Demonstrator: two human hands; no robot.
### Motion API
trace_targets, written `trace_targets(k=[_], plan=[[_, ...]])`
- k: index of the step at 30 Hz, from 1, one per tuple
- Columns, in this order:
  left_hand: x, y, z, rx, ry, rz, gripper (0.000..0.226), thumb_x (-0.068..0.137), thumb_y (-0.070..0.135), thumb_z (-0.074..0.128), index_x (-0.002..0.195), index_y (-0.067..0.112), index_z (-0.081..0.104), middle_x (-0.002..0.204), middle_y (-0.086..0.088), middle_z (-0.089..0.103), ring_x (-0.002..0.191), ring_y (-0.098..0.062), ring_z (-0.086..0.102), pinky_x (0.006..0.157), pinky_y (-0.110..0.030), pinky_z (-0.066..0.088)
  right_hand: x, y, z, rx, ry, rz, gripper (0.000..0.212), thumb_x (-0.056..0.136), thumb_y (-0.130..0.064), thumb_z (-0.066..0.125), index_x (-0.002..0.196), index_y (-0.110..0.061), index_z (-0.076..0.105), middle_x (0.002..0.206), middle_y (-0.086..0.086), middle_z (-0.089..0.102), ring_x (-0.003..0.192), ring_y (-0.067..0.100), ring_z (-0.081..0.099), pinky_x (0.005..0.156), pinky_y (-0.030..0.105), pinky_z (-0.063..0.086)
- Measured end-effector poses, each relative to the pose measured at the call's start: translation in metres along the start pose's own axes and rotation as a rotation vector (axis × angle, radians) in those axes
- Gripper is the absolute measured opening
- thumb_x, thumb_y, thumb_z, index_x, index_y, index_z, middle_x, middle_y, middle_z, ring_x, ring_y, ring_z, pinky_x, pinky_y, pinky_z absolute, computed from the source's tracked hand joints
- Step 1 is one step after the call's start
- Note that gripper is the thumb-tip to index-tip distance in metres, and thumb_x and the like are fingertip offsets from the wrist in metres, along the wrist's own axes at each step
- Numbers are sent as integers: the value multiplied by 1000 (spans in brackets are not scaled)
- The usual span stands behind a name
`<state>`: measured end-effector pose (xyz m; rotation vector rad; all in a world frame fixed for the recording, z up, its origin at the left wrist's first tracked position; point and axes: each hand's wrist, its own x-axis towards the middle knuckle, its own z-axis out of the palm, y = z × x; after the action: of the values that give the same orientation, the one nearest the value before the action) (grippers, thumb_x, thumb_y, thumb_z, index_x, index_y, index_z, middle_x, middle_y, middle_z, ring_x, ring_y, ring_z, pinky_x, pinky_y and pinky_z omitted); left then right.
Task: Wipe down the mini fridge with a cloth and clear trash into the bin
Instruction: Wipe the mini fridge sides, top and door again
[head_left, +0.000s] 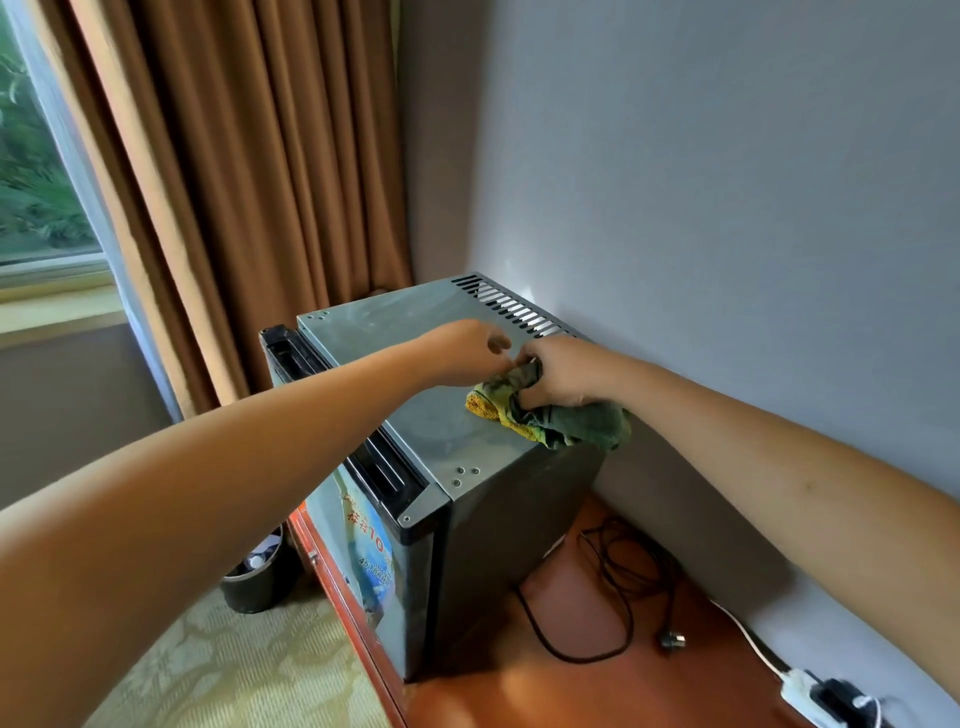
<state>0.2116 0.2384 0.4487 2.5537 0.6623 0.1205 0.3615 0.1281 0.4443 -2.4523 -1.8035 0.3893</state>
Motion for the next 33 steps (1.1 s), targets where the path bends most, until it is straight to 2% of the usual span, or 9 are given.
trace_targets(k=[3,6,8,11,15,20,27,31,33], plan=[[7,6,6,133,-113,52,31,86,38,54,106,17,66,103,-5,70,97,-27,65,87,-45,54,0,1,12,-187,135,-112,61,62,-44,64,123,-35,59,76,-11,62,64,10,60,54,28,46],[15,9,6,235,-162,67,26,84,45,61,92,21,67,86,-2,68,83,-25,65,76,-43,53,-7,13,20,-161,178,-186,59,73,-40,62,131,-40,53,87,-14,53,78,15,57,56,26,39],[19,10,6,257,-209,73,25,77,50,67,90,29,66,84,3,68,80,-20,64,72,-38,52,-12,23,26,-89,183,-170,53,82,-40,63,133,-44,50,97,-10,53,87,15,58,61,26,39],[24,11,12,390,-270,91,32,74,54,72,94,31,64,84,8,67,79,-15,63,68,-32,52,-19,29,40,-53,173,-152,46,91,-40,58,135,-39,44,114,1,53,103,24,58,78,37,48],[38,5,21,449,-240,108,31,78,51,73,97,27,68,77,7,67,72,-14,63,59,-28,45,-23,35,51,-74,217,-166,54,91,-57,53,137,-32,38,128,2,51,121,26,50,93,44,49],[59,-11,29,344,-78,115,40,76,50,75,103,31,52,80,13,54,70,-3,48,53,-26,33,-3,52,51,-64,273,-205,45,95,-49,56,131,-27,42,124,3,52,112,27,55,80,38,48],[110,-8,34,314,19,103,33,74,43,77,94,30,54,86,11,51,78,-15,52,58,-29,41,37,85,40,-90,302,-175,41,96,-43,59,127,-22,42,122,8,54,108,34,58,71,36,40],[136,-7,31,276,18,66,30,75,38,77,96,28,58,83,11,54,81,-17,55,63,-30,45,59,99,35,-88,339,-155,41,95,-40,59,128,-19,46,125,11,56,108,38,58,73,40,45],[144,-8,29,266,43,50,27,75,36,76,92,31,55,80,11,53,79,-17,55,59,-29,42,70,105,34,-80,352,-147,38,95,-38,60,124,-17,45,121,12,57,105,39,58,69,40,43]])
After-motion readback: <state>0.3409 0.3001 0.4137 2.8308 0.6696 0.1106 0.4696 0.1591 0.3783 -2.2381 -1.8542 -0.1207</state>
